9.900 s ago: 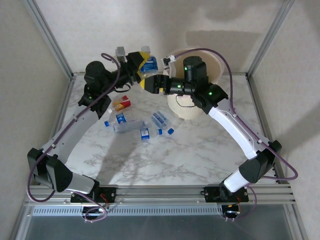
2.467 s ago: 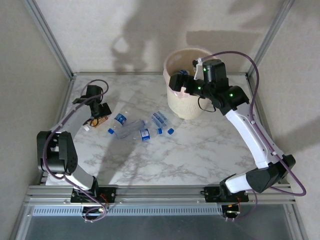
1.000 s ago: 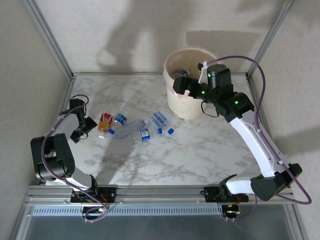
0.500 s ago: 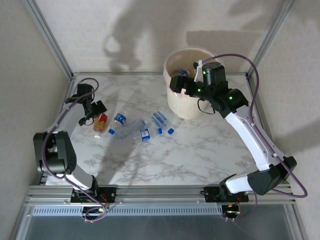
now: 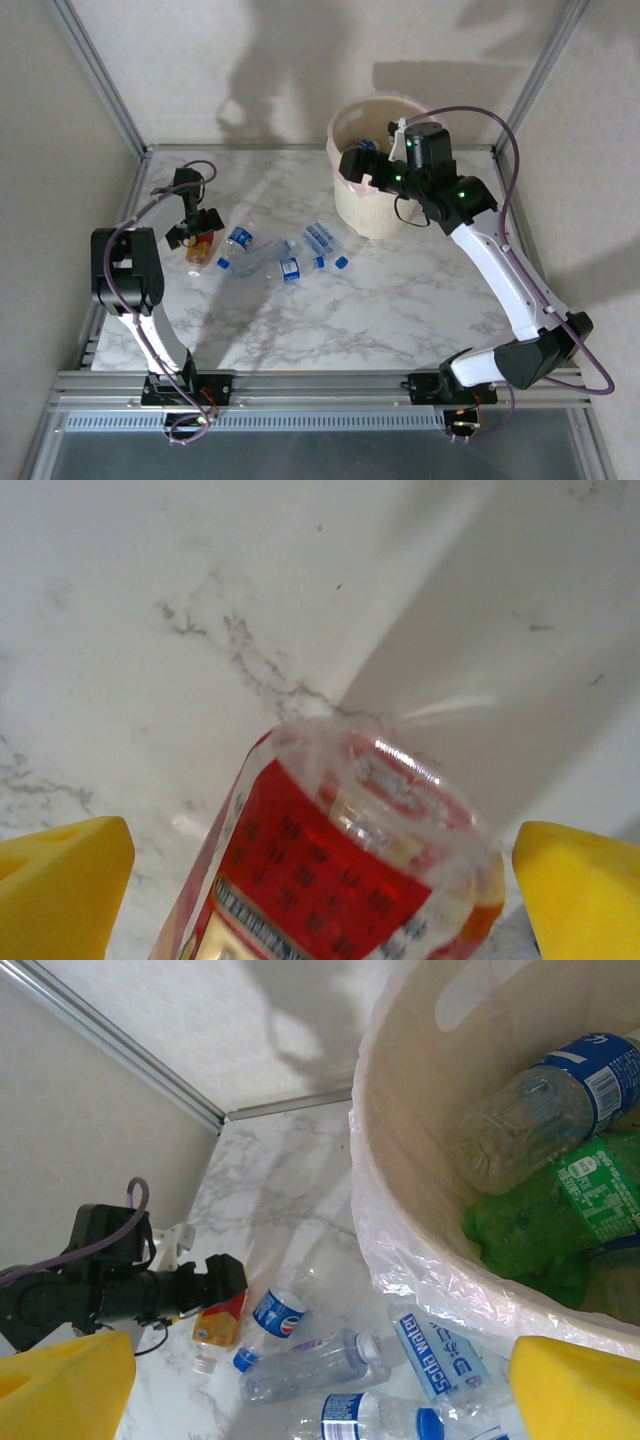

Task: Put the plastic bottles in the bin

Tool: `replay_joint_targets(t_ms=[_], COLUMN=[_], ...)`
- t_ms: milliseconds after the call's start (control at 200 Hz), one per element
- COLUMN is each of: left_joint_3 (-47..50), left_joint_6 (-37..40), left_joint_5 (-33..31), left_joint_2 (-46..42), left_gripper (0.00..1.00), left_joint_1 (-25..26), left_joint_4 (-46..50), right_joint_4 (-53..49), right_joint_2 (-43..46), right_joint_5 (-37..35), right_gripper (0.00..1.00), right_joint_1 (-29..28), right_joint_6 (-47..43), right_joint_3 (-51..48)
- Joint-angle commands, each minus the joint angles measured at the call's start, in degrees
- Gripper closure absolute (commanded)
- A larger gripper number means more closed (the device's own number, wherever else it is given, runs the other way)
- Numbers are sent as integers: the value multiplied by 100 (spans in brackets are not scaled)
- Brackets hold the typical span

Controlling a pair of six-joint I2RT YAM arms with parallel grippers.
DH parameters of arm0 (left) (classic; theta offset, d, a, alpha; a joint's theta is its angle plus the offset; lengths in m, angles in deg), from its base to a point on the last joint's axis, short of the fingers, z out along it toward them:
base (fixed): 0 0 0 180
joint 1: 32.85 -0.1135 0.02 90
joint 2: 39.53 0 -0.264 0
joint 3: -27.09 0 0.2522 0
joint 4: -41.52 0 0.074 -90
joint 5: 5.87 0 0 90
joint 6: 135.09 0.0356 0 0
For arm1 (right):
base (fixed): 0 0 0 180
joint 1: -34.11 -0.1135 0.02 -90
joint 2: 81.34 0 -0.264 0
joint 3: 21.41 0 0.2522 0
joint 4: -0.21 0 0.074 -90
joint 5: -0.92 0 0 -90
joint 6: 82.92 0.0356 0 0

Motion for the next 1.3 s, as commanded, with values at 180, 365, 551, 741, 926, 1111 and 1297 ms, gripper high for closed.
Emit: replay_joint_targets(t_ms=[180, 365, 551, 741, 926, 1111, 1297], left_joint_3=[-168, -141, -124, -150, -407, -975, -1028], left_joint_6=[153, 100, 15, -78, -266, -1087, -2811], left_joint_5=[-7, 90, 83, 21, 96, 1329, 3027], left_joint_2=[478, 477, 339, 108, -388, -1384, -2063], left_gripper=[10, 19, 30, 37, 40, 39, 35], left_joint_1=[50, 48, 52, 48, 56, 74, 375], left_joint_4=[15, 14, 9, 53, 318, 195, -1315], right_joint_4=[-63, -22, 14, 22, 127, 343, 344], right_joint_2=[149, 235, 284, 299, 302, 98, -321], right_joint_5=[-48, -74, -89, -31, 252, 889, 1006], right_gripper=[3, 4, 6, 6, 6, 5, 1], right_joint_1=[-59, -57, -58, -58, -83, -556, -1352], right_joint_6=[104, 155, 191, 183, 118, -254, -722], right_joint_3=[112, -13, -86, -95, -112, 89, 544])
